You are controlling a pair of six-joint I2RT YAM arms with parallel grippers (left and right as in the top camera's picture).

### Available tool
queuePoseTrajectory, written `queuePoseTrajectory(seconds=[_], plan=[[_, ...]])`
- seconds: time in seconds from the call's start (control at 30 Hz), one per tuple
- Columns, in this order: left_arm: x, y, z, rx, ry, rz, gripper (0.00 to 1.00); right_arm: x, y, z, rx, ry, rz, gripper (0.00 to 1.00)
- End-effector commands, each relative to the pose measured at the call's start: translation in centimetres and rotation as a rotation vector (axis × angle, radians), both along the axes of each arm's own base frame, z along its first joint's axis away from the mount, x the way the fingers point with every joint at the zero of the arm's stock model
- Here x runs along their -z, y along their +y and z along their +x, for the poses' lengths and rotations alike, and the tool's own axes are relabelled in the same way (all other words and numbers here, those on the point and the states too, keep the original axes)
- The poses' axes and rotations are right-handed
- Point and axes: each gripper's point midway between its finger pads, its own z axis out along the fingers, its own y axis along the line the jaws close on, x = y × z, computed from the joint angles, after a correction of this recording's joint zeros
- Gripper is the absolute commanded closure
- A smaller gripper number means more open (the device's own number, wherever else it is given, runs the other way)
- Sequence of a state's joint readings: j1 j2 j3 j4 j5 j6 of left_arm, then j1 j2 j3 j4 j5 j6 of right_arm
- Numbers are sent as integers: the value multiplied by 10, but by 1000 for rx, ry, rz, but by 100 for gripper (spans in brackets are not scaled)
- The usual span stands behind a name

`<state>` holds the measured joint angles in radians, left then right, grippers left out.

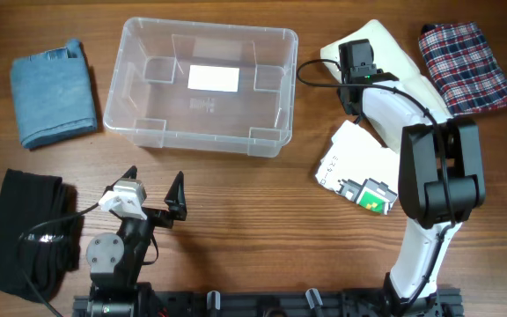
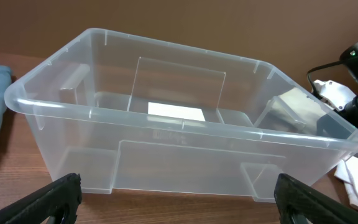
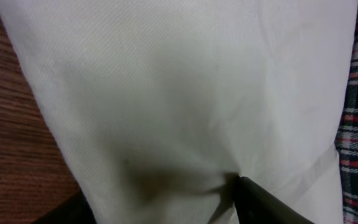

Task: Pack container
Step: 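Reach the right gripper to the cream towel and grasp its near end, then lift the cream towel with the right gripper and carry it into the bin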

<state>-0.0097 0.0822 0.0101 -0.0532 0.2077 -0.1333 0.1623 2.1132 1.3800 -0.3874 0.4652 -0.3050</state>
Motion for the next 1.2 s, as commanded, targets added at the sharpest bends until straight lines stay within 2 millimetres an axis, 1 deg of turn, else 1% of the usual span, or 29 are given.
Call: queuePoseTrajectory(seconds=[0.0,0.1,0.3,0.4,0.43,0.57,0.6,0.67,0.77,0.8,0.9,0.97,1.0,1.03,1.07,1.1,1.13,1.17], plan=[[2,0,0,3,8,-11,0,33,-7,-20,3,113,-25,36],[2,0,0,3,8,-10,0,32,-6,-18,3,104,-23,36],[2,0,0,3,8,-11,0,34,-2,-18,13,98,10,42],[2,0,0,3,8,-11,0,34,-2,-18,14,97,11,51],[2,0,0,4,8,-11,0,34,-2,-18,14,97,11,61],[2,0,0,3,8,-10,0,34,-2,-18,13,98,11,77],[2,0,0,4,8,-11,0,34,-2,-18,12,98,9,85],[2,0,0,3,8,-10,0,32,-2,-17,12,93,2,96],[2,0,0,3,8,-10,0,16,2,-11,8,52,11,96],[2,0,0,3,8,-11,0,5,4,-6,7,18,19,96],[2,0,0,3,8,-11,0,-46,13,7,11,-117,77,96],[2,0,0,3,8,-10,0,-79,22,12,-17,-191,141,95],[2,0,0,3,8,-10,0,-105,29,14,-42,-250,185,96],[2,0,0,3,7,-10,0,-128,33,15,-50,-301,213,96],[2,0,0,3,8,-10,0,-146,32,15,-48,-343,223,96],[2,0,0,3,7,-10,0,-168,32,12,-53,-391,229,96],[2,0,0,3,8,-10,0,-186,31,9,-69,-422,223,96],[2,0,0,3,8,-10,0,-198,31,7,-84,-444,216,96]])
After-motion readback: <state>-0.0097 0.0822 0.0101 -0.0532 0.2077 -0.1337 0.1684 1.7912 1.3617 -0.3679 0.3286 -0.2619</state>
